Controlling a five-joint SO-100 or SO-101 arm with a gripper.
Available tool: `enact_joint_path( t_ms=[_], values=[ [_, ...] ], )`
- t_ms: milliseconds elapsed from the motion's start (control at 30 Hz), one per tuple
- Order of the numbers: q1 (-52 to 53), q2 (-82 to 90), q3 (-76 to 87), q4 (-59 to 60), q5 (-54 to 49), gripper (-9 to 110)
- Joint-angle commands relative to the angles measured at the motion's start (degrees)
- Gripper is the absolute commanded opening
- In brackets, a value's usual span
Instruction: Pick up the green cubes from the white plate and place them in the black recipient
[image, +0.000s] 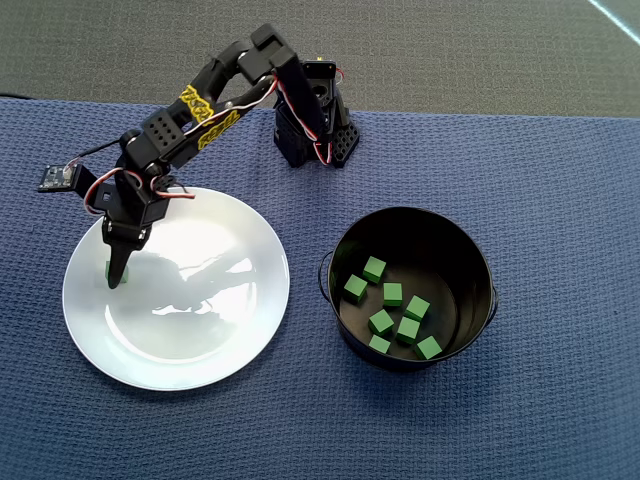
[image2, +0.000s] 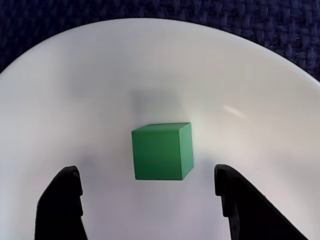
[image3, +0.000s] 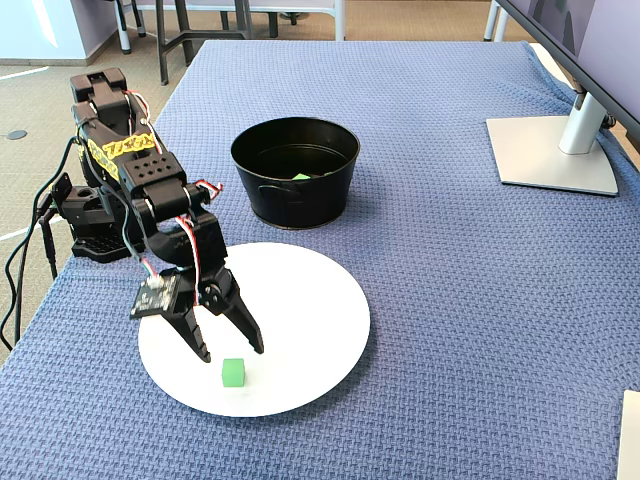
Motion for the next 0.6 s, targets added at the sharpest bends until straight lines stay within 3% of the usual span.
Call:
enact_joint_path(
  t_ms=[0,233,567],
  values=[
    [-0.35,-1.85,-6.24,1.76,3.16,26],
    [-1.05,-12.48,-22.94,12.83,5.89,26],
    [-2.2,-17.4,-30.15,15.73,6.77,24]
  ],
)
